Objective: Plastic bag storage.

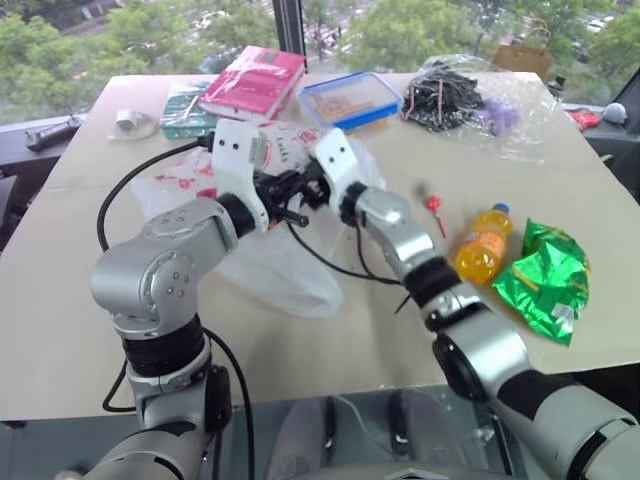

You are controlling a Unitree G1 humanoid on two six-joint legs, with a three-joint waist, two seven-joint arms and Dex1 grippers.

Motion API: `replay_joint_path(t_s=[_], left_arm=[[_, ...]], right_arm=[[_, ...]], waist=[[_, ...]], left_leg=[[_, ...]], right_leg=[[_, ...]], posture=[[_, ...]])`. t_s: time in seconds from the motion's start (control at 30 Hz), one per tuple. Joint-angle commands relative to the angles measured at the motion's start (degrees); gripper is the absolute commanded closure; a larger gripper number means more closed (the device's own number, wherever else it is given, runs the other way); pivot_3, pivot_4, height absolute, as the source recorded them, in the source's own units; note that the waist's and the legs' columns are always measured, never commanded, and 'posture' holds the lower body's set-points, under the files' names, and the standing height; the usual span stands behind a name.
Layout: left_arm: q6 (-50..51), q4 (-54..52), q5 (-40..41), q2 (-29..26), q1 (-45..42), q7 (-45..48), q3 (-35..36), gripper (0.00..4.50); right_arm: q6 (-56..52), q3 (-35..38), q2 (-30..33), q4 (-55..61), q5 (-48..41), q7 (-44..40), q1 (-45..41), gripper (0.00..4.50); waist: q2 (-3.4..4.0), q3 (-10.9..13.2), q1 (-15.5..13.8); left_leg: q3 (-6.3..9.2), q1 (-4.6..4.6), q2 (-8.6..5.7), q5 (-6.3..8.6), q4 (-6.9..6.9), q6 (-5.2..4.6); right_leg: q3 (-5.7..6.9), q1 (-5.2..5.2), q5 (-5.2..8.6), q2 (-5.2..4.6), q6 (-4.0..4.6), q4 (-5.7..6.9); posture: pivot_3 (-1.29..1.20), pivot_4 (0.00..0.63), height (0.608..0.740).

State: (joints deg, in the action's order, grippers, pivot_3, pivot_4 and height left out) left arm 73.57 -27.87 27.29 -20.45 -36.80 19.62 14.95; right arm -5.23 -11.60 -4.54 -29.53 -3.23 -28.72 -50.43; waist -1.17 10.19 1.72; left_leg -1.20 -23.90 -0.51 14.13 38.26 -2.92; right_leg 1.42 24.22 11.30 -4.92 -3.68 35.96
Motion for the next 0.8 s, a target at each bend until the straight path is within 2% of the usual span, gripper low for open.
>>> replay_joint_path(t_s=[0.03,0.23,0.3,0.33,0.4,0.47,0.57,0.63,0.7,0.8], left_arm=[[-4.65,1.21,-0.04,-0.51,-0.03,0.55,-2.08,4.5],[-9.33,4.83,-0.36,-1.49,-0.76,1.44,-4.2,4.5],[-10.5,6.04,-0.34,-1.75,-1.17,1.52,-4.57,4.5],[-10.95,6.45,-0.3,-1.87,-1.28,1.56,-4.74,4.5],[-11.88,7.27,-0.32,-2.26,-1.32,1.71,-5.15,4.5],[-12.77,8.17,-0.4,-2.7,-1.21,1.88,-5.59,4.5],[-13.78,9.35,-0.54,-3.14,-1.1,2.04,-6.22,4.5],[-14.79,10.57,-0.98,-3.74,-1.09,2.6,-7.54,4.5],[-15.44,11.67,-1.08,-3.98,-1.61,2.99,-8.25,4.5],[-16.69,13.19,-1.43,-4.72,-2.68,4.11,-9.35,4.5]], right_arm=[[-17.49,-0.46,5.48,28.07,-5.09,-3.75,5.63,1.15],[-37.63,2.84,15.63,52.41,-9.38,-3.01,12.8,1.15],[-44.74,6.9,19.74,60.42,-11.78,-2.33,15.91,1.15],[-47.85,8.44,22.08,64.32,-12.58,-2.14,17.37,0.61],[-52.42,10.34,28.64,71.89,-11.47,-1.17,20.58,0.15],[-56.91,12.69,36.75,79.37,-10.5,-1.46,25.5,0.15],[-59.44,14.72,49.7,87.49,-7.6,-1.84,36.35,0.15],[-55.25,16.34,56.02,89.32,-3.88,0.38,49.31,0.15],[-51.28,16.21,57.2,89.53,-1.09,3.74,57.7,0.15],[-48.75,13.94,57.34,89.53,4.45,8.73,63.42,0.15]], waist=[[0.0,0.0,-0.57],[0.03,-0.02,-0.94],[0.03,-0.02,-1.28],[0.03,-0.02,-1.49],[0.02,-0.02,-1.67],[0.03,-0.02,-1.86],[0.02,-0.02,-2.47],[-0.03,-0.03,-2.61],[-0.05,-0.05,-2.59],[-0.07,-0.05,-2.1]], left_leg=[[0.01,-0.04,-0.03,0.0,0.03,-0.01],[-0.04,0.09,0.06,0.0,0.04,-0.01],[-0.02,0.07,0.04,0.0,0.05,-0.01],[-0.03,0.06,0.02,0.0,0.06,-0.03],[-0.06,0.01,-0.04,0.06,0.12,-0.14],[-0.08,0.0,-0.05,0.08,0.14,-0.17],[-0.04,0.0,-0.01,0.09,0.12,-0.19],[-0.01,-0.02,0.0,0.1,0.11,-0.21],[-0.06,0.0,0.04,0.11,0.15,-0.23],[-0.1,0.1,0.05,0.13,0.22,-0.27]], right_leg=[[0.01,0.01,0.0,-0.03,0.0,-0.01],[-0.03,0.03,0.06,0.08,0.11,0.2],[0.02,0.02,0.1,0.05,0.17,0.23],[0.02,0.02,0.1,0.01,0.17,0.22],[0.02,0.01,0.09,-0.06,0.15,0.19],[0.01,0.01,0.09,-0.06,0.15,0.17],[0.07,-0.02,0.11,-0.03,0.15,0.1],[0.14,-0.1,0.12,-0.02,0.13,-0.03],[0.13,-0.14,0.12,0.0,0.12,-0.07],[0.08,-0.27,0.13,0.0,0.1,-0.08]], posture=[[0.0,0.15,0.74],[0.0,0.15,0.74],[0.0,0.15,0.74],[0.0,0.15,0.74],[0.0,0.15,0.74],[0.0,0.15,0.74],[0.0,0.15,0.74],[0.0,0.15,0.74],[0.0,0.15,0.74],[0.0,0.15,0.74]])
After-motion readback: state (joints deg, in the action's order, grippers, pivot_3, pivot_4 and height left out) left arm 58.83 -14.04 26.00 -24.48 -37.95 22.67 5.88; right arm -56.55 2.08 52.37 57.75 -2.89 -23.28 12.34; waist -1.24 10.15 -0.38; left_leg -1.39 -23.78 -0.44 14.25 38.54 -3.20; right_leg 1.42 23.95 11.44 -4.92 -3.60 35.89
